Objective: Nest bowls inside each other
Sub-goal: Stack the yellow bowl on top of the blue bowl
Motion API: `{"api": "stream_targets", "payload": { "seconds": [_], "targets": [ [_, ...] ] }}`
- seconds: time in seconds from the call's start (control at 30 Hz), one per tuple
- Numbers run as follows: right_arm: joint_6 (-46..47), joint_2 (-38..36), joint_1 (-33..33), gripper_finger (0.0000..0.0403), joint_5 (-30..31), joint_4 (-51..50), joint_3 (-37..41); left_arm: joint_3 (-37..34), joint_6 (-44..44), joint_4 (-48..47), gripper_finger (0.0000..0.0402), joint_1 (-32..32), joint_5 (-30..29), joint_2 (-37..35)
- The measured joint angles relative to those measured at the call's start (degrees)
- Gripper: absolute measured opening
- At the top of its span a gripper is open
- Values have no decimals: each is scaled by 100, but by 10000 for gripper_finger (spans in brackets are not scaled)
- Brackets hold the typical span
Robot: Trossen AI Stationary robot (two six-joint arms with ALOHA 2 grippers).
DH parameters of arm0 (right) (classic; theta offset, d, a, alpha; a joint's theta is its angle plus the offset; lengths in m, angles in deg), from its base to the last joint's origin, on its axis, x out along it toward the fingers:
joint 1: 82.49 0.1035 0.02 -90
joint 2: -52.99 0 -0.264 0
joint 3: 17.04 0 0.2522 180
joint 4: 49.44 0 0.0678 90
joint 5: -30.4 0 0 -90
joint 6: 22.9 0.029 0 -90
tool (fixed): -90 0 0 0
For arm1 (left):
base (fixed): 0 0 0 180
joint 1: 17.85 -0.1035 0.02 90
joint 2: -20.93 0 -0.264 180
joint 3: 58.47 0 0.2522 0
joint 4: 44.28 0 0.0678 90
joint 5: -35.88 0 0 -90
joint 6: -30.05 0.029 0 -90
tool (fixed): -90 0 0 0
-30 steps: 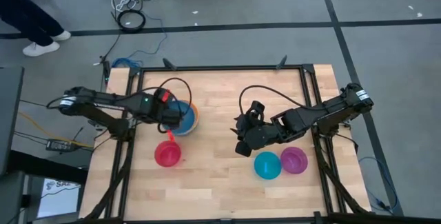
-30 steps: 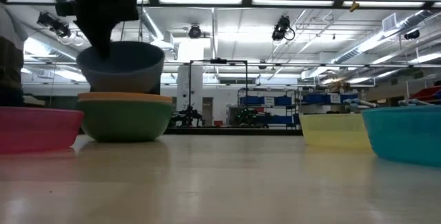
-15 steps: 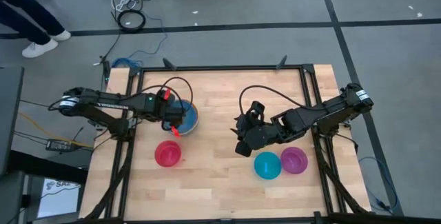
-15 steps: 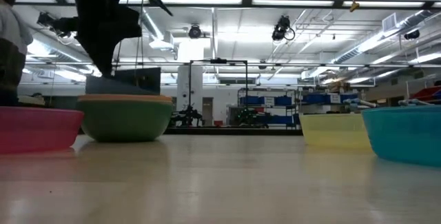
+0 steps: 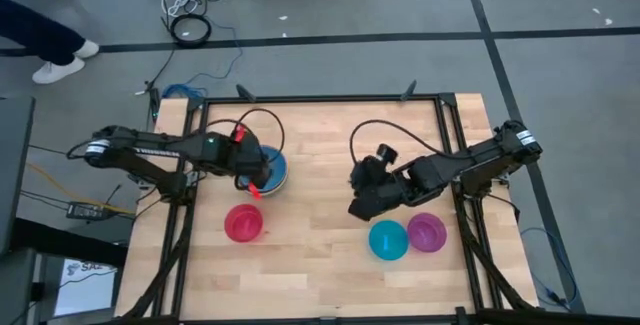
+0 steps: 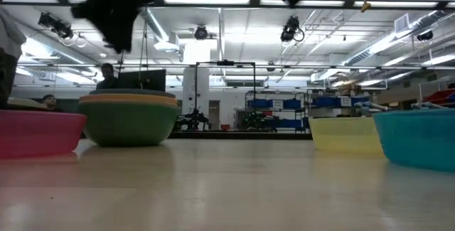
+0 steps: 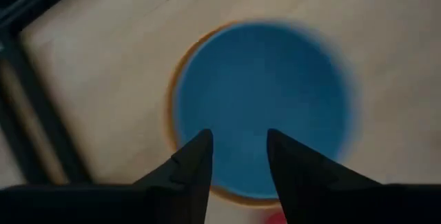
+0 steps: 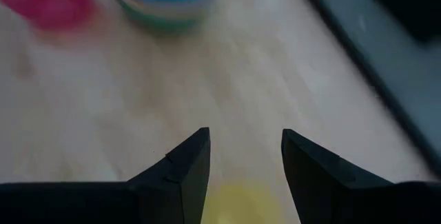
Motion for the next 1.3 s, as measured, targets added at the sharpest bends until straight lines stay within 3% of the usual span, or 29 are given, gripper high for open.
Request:
{"api": "stream_targets", "payload": {
  "seconds": [0.1, 0.2, 0.33, 0.43, 0.67, 0.9, 1.3],
  "targets": [
    [705, -2, -103, 166, -673, -286, 358, 745, 370, 9, 147, 307, -115, 0],
    [824, -1, -229, 166, -1648, 439, 913, 1412, 726, 123, 147, 626, -236, -7],
    [906, 14, -457, 166, -2086, 1625, 1693, 2064, 1175, 292, 147, 993, -265, -7],
    [1068, 14, -680, 166, -2354, 1955, 2113, 2342, 1268, 380, 147, 1222, -269, -7],
    [1365, 9, -935, 166, -2641, 2019, 2541, 2272, 1260, 324, 147, 1509, -731, 7],
    [1688, 7, -815, 166, -2874, 2159, 2948, 1996, 1173, 346, 147, 1514, -767, 15],
    [1665, 7, -940, 164, -3131, 4106, 4014, 1846, 1081, 344, 147, 1515, -782, 17]
  ]
}}
